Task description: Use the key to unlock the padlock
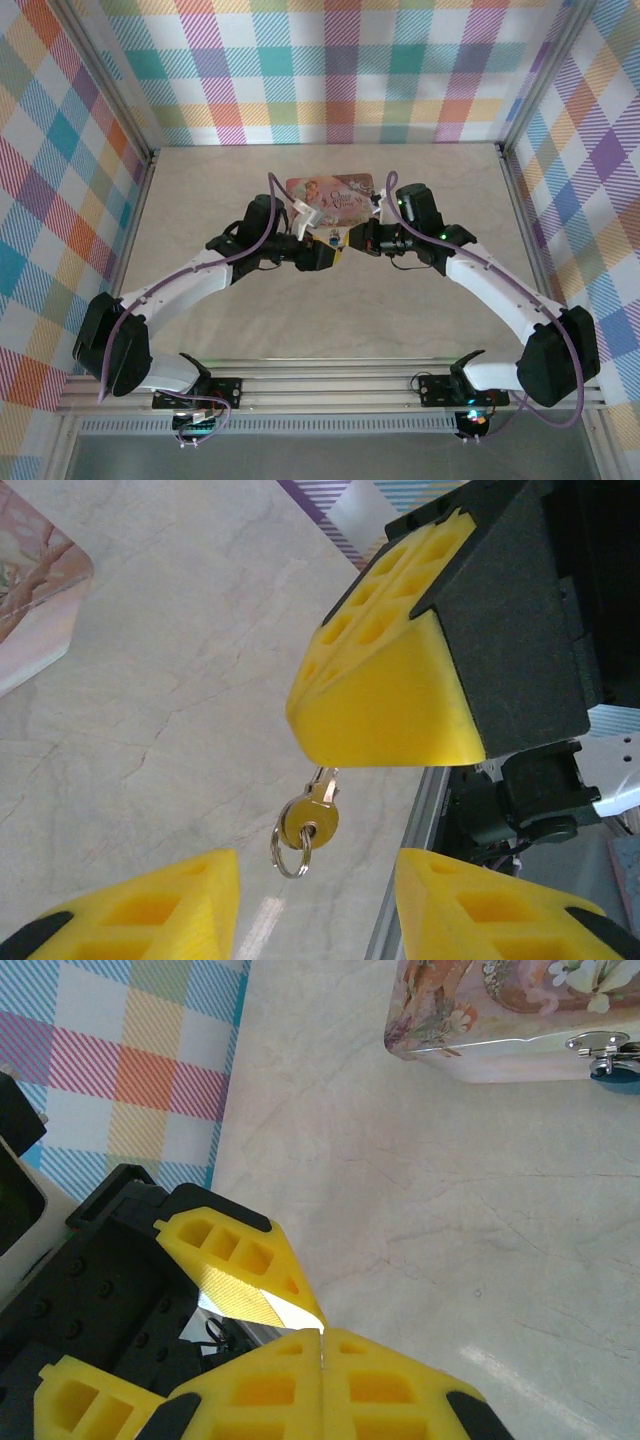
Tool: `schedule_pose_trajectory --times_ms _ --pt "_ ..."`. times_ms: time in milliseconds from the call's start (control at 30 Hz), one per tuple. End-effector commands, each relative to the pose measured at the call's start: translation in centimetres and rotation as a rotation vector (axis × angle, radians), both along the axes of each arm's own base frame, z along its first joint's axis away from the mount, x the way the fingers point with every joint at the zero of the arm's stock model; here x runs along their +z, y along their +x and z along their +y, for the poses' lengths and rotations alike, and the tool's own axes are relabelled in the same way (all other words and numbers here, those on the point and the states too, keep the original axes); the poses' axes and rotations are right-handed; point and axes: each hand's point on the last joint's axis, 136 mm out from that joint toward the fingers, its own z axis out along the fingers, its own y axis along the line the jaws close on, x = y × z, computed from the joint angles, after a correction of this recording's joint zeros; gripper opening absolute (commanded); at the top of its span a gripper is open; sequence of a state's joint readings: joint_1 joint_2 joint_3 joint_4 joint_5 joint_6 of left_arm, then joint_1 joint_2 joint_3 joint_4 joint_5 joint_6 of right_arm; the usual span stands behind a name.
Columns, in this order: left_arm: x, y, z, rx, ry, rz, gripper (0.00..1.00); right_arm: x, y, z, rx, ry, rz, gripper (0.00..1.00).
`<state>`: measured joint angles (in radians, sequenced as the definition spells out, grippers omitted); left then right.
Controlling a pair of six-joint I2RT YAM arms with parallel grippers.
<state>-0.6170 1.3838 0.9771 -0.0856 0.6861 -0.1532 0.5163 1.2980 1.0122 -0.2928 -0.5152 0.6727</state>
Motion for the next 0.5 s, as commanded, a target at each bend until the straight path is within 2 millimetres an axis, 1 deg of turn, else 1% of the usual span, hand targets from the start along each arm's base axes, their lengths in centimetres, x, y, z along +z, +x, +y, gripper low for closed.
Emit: schedule_pose_trajectory --times_ms 0,467 --pt "0.71 -0.20 -0.56 -0.027 0.012 -0.049 0.45 1.01 0.22 0.41 0.005 0.011 -0.005 0.00" --pt "0.64 0.36 -1.16 -0.027 0.041 -0.085 0.43 0.46 0.08 1.04 0.021 0.009 0.032 0.00"
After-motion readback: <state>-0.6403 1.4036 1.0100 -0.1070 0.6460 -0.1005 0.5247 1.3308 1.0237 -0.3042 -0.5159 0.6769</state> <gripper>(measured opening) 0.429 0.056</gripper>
